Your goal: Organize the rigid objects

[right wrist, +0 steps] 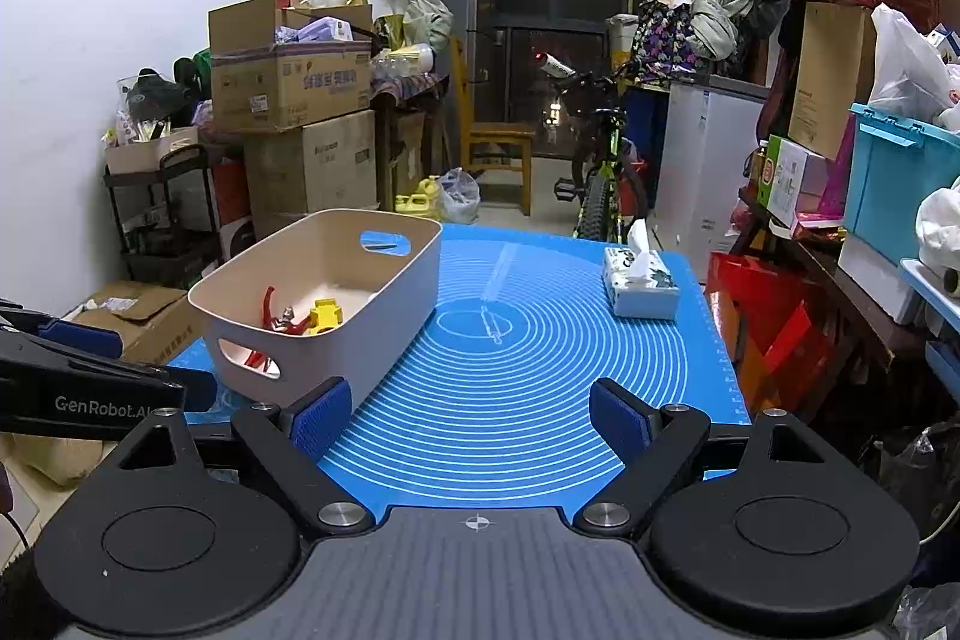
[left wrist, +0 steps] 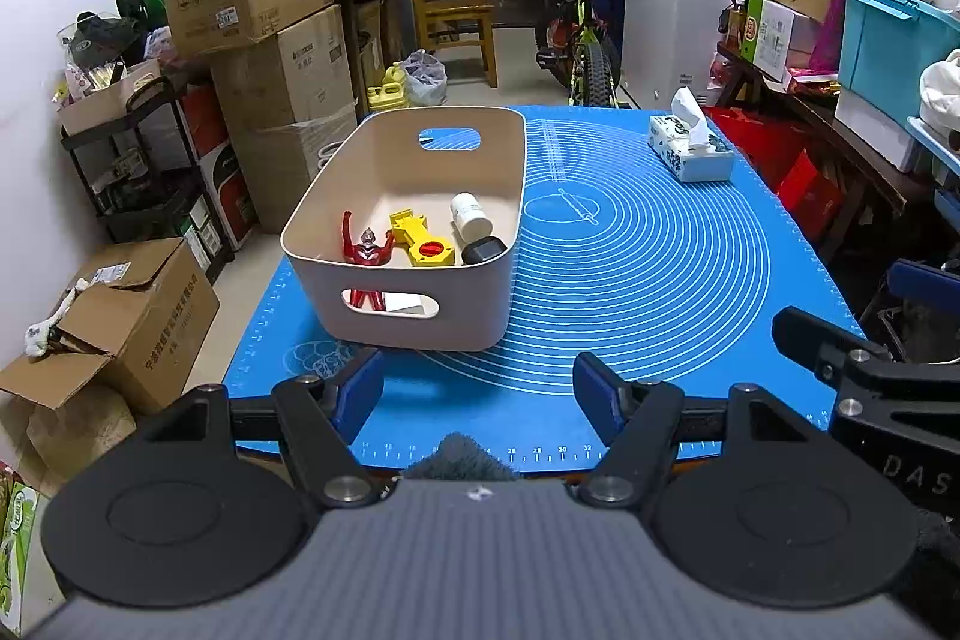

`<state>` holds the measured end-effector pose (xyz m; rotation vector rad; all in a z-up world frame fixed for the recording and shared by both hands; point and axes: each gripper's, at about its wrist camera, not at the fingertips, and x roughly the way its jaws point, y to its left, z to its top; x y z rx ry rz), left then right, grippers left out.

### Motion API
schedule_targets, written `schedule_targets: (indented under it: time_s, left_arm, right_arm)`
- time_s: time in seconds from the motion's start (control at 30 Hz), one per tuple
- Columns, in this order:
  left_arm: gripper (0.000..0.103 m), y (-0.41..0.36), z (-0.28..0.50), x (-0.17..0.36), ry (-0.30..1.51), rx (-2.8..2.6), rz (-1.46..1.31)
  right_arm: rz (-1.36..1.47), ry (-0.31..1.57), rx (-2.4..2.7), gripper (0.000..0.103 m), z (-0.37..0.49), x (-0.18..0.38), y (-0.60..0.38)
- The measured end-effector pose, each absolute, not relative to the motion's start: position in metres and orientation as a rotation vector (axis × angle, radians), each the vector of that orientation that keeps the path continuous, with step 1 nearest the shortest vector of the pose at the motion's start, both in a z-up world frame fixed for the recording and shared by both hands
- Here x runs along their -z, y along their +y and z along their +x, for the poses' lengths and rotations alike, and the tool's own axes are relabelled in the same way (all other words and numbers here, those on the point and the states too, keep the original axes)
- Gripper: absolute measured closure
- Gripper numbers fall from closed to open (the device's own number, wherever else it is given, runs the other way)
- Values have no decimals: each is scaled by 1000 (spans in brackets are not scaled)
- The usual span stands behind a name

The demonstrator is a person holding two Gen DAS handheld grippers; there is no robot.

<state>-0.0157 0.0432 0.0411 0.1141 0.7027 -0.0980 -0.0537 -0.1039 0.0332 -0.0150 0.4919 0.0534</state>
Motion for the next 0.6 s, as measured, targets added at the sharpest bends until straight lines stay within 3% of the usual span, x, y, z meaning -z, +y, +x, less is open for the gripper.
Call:
schedule_targets:
  time_s: [0.6]
  left_arm:
    - [32,42,-18,-41,702,99,119]
  right_arm:
    - [-23,485,-46,15,-53,-32,-101]
